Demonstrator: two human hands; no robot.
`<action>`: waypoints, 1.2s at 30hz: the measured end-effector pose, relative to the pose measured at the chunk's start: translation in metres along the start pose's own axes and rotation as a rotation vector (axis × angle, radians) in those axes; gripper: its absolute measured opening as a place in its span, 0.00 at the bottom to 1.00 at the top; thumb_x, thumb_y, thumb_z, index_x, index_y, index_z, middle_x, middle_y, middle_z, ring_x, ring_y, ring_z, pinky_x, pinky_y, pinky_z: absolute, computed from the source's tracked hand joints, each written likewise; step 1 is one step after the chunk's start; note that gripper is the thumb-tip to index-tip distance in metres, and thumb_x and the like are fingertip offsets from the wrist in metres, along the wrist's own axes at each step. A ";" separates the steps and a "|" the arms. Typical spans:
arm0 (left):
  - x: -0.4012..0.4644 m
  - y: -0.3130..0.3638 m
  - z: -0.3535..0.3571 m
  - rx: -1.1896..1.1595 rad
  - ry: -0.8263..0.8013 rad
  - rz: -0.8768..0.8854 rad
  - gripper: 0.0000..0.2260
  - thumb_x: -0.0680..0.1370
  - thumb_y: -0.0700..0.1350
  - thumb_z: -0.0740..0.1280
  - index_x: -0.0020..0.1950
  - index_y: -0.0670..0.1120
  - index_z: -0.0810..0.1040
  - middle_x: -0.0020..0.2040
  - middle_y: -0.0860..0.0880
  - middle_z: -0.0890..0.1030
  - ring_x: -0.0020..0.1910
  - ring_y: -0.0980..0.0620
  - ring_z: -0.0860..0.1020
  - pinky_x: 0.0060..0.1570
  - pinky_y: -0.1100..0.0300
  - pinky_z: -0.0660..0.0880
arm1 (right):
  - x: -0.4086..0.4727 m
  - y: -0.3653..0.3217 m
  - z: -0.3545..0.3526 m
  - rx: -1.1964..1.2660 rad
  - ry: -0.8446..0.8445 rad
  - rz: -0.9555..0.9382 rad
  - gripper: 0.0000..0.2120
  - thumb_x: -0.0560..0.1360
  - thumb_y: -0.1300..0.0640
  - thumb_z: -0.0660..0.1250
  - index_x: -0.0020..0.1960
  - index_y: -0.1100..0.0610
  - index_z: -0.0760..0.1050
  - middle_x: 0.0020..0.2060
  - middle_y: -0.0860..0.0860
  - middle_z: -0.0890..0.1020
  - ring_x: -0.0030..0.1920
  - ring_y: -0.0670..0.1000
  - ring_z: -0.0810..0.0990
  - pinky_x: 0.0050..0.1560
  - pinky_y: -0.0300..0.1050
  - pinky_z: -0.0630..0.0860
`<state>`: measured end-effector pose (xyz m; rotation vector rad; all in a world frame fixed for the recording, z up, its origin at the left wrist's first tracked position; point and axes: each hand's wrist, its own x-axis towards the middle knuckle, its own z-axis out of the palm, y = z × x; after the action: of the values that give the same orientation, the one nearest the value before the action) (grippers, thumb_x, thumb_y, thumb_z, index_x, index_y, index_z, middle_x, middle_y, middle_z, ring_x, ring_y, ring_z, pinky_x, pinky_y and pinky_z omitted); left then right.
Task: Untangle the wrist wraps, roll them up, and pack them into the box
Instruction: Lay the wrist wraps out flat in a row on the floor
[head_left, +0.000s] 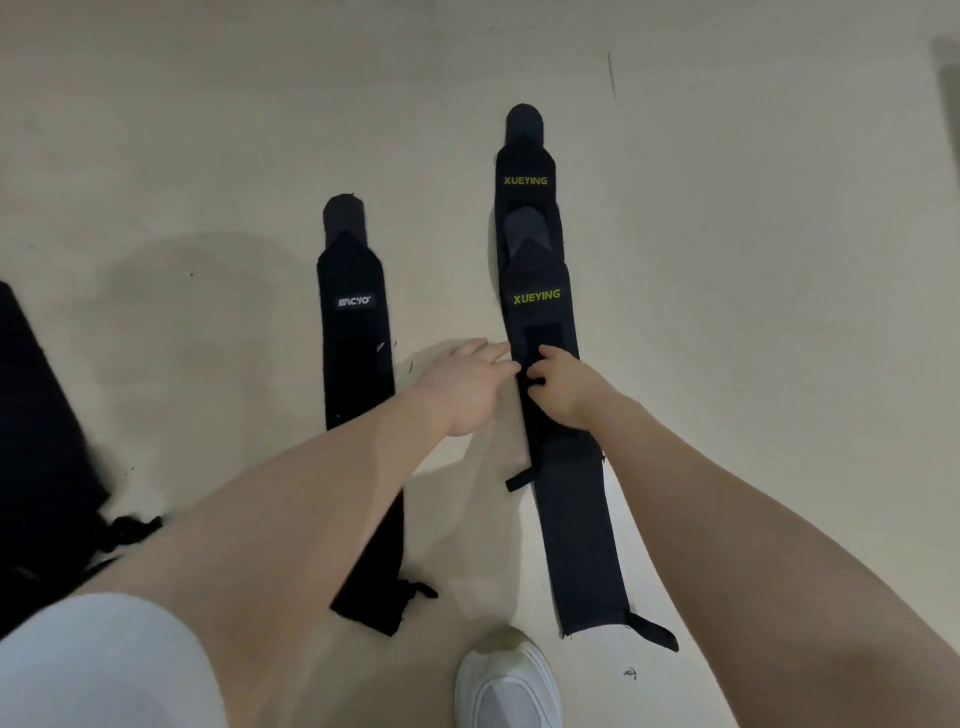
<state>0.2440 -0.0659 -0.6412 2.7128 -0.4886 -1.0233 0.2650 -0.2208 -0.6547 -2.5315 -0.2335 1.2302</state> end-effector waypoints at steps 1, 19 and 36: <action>-0.015 -0.009 0.001 -0.043 0.023 -0.005 0.22 0.82 0.40 0.53 0.76 0.49 0.58 0.78 0.49 0.53 0.76 0.46 0.51 0.73 0.55 0.50 | -0.001 -0.014 -0.004 0.009 0.036 0.007 0.20 0.80 0.59 0.55 0.71 0.61 0.66 0.72 0.55 0.64 0.71 0.56 0.64 0.67 0.49 0.66; -0.358 -0.250 0.094 -0.317 0.162 -0.800 0.29 0.80 0.50 0.60 0.78 0.46 0.52 0.78 0.45 0.51 0.76 0.43 0.53 0.72 0.50 0.57 | -0.062 -0.352 0.158 -0.166 -0.372 -0.490 0.35 0.80 0.55 0.60 0.78 0.55 0.42 0.73 0.58 0.62 0.70 0.57 0.65 0.66 0.43 0.62; -0.432 -0.326 0.139 -1.221 0.876 -0.685 0.24 0.73 0.41 0.71 0.67 0.51 0.69 0.54 0.58 0.76 0.50 0.64 0.74 0.48 0.73 0.68 | -0.060 -0.450 0.251 0.341 -0.330 -0.270 0.34 0.75 0.51 0.68 0.75 0.49 0.54 0.65 0.43 0.70 0.65 0.46 0.70 0.62 0.39 0.65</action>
<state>-0.0775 0.3871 -0.5816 1.8012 0.9454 0.0062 0.0265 0.2368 -0.5991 -1.9335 -0.3896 1.4313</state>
